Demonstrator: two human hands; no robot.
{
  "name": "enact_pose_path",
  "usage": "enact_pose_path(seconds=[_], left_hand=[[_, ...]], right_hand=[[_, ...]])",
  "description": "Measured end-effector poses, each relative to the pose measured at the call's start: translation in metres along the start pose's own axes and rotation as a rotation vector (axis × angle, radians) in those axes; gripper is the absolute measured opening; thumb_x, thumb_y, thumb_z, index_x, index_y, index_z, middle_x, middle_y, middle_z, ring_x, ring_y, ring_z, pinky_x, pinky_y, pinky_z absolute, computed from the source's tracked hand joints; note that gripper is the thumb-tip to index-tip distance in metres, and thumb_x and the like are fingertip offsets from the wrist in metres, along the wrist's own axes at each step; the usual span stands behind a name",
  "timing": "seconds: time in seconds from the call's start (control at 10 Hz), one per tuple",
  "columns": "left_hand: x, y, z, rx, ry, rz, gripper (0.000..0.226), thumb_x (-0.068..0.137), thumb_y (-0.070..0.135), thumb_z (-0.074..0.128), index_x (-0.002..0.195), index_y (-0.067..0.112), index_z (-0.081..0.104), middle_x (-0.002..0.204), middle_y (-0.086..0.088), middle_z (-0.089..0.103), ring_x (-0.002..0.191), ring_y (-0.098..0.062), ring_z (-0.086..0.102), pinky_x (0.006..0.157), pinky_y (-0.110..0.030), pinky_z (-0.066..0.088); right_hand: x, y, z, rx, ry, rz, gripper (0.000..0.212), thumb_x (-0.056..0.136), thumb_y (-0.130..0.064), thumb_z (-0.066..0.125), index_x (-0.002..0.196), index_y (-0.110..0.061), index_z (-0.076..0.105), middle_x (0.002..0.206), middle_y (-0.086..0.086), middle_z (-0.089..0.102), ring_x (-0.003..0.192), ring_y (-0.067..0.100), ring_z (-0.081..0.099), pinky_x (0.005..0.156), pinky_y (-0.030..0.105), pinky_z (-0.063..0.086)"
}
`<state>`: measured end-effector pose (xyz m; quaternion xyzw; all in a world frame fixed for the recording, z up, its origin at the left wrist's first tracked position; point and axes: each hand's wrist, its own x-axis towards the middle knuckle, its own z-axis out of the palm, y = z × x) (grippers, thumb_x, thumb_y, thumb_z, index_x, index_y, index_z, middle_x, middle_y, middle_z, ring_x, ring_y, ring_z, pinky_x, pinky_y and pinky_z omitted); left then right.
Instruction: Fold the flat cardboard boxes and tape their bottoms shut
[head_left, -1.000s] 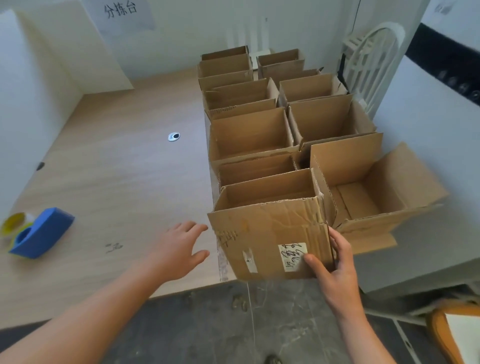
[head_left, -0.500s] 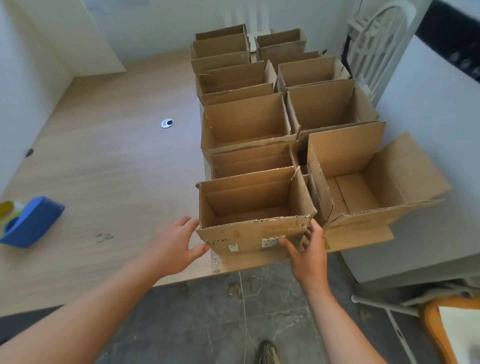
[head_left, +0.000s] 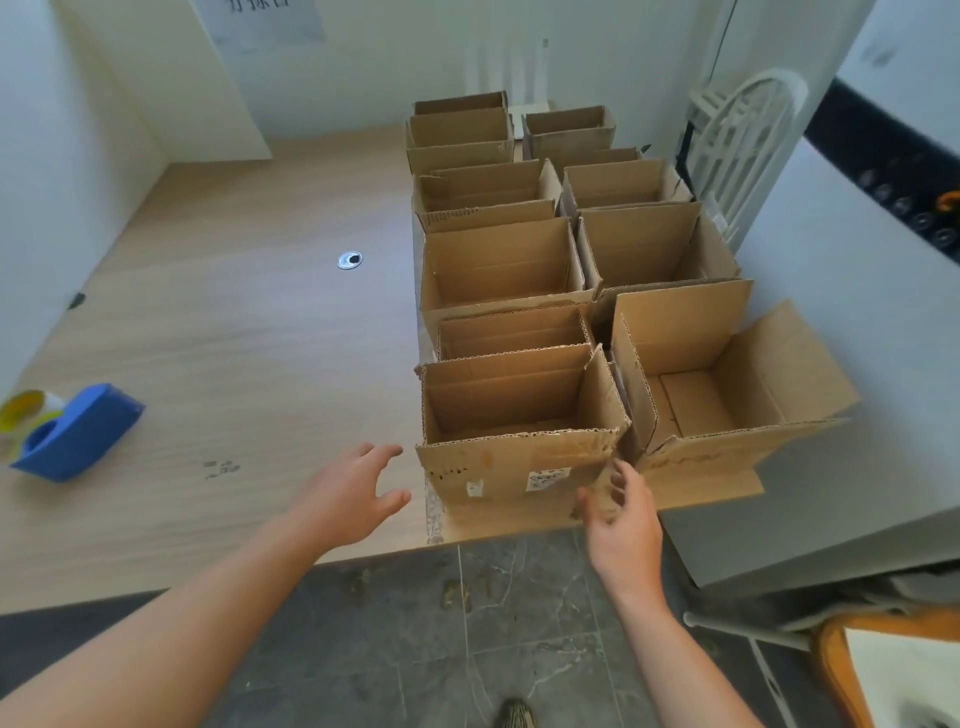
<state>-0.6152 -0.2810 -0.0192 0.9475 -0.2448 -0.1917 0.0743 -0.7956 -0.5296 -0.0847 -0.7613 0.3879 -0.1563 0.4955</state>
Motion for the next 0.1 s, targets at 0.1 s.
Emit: enact_pose_path(seconds=[0.1], left_hand=[[-0.0105, -0.0032, -0.0039, -0.046, 0.007, -0.001, 0.061, 0.093, 0.055, 0.056, 0.146, 0.035, 0.036, 0.137, 0.010, 0.050, 0.118, -0.011, 0.053, 0.091, -0.030, 0.048]], right_hand=[[-0.0155, -0.0064, -0.0071, -0.042, 0.000, -0.030, 0.044, 0.096, -0.038, 0.061, 0.135, -0.018, 0.051, 0.122, -0.006, 0.052, 0.114, 0.016, 0.055, 0.094, 0.032, 0.044]])
